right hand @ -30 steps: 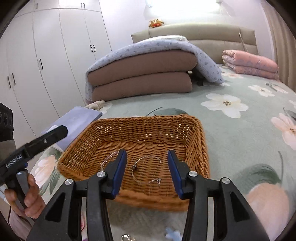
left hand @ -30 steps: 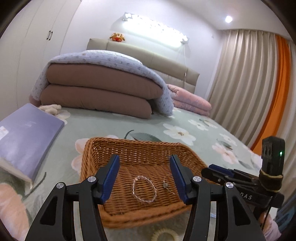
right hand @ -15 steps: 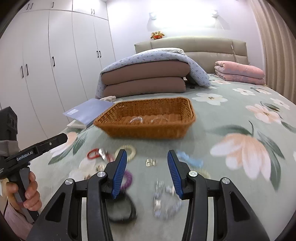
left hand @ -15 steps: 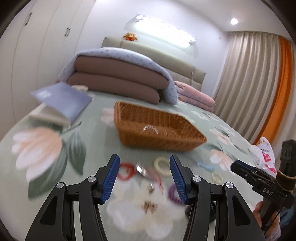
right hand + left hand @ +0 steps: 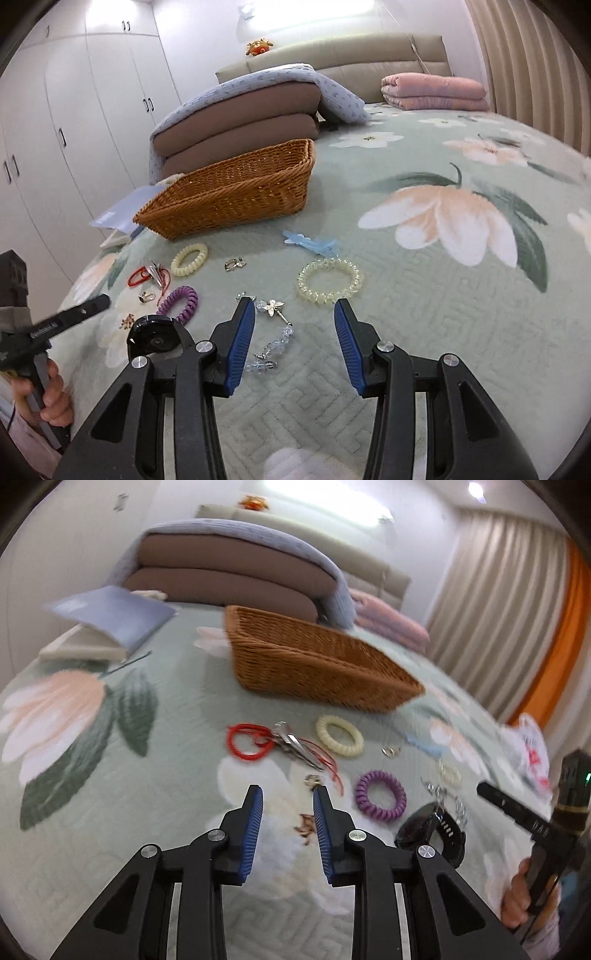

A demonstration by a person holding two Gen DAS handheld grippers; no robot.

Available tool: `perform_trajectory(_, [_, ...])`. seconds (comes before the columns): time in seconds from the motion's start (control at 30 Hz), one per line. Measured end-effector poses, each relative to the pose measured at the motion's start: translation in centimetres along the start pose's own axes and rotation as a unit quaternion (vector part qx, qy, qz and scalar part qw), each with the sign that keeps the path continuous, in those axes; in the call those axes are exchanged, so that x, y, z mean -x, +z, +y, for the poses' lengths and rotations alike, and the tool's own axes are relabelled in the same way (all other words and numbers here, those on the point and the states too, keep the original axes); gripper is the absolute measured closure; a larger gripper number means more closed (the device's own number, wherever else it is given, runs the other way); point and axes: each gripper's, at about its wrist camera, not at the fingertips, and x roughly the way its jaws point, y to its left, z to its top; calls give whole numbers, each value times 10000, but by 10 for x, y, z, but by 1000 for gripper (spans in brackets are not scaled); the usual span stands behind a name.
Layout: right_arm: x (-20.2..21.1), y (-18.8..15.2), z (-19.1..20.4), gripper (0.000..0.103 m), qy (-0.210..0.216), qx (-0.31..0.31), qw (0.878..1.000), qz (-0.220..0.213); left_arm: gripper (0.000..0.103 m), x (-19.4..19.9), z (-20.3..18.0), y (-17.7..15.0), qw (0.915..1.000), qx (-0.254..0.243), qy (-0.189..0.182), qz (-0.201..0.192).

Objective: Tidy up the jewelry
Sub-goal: 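Grasp the small silver lock charm with the left tool while the right tool grasps the clear beaded bangle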

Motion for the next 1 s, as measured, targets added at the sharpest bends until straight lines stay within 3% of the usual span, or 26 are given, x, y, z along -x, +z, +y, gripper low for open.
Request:
perform_trajectory(0.17, [-3, 5, -10, 54, -186, -276, 9994, 114, 75, -26, -18, 17, 9990, -276, -121, 320])
perform_trajectory(0.3, [-23, 17, -21, 54, -253, -454, 9970, 575, 75, -44, -19, 13, 9972, -283, -219, 650])
perform_trajectory(0.4, [-40, 28, -22, 55, -408, -359, 9952, 819, 73, -42, -23, 12, 9972, -391, -221, 594])
perform_trajectory(0.6, [-59, 42, -19, 58, -912, -136, 9918, 880, 73, -43, -27, 9, 9970, -501, -77, 584])
perform_trajectory(0.67, [-71, 40, -20, 71, -981, -115, 9889, 1108, 73, -46, -28, 11, 9969, -488, -41, 618])
perform_trajectory(0.7, [-71, 40, -19, 71, -1024, -75, 9891, 1056, 73, -49, -28, 13, 9968, -476, -33, 636])
perform_trajectory(0.77, [-72, 39, -13, 86, -1047, 58, 9888, 1064, 73, -54, -30, 16, 9966, -457, 38, 686])
perform_trajectory(0.83, [-72, 37, -8, 86, -1182, 202, 9873, 1044, 73, -57, -30, 16, 9966, -447, 75, 683])
perform_trajectory(0.93, [-69, 35, -4, 90, -1158, 314, 9879, 982, 91, -56, -29, 15, 9967, -430, 241, 641])
perform_trajectory(1.0, [-65, 34, -2, 91, -1087, 340, 9891, 931, 92, -55, -26, 15, 9973, -354, 195, 616])
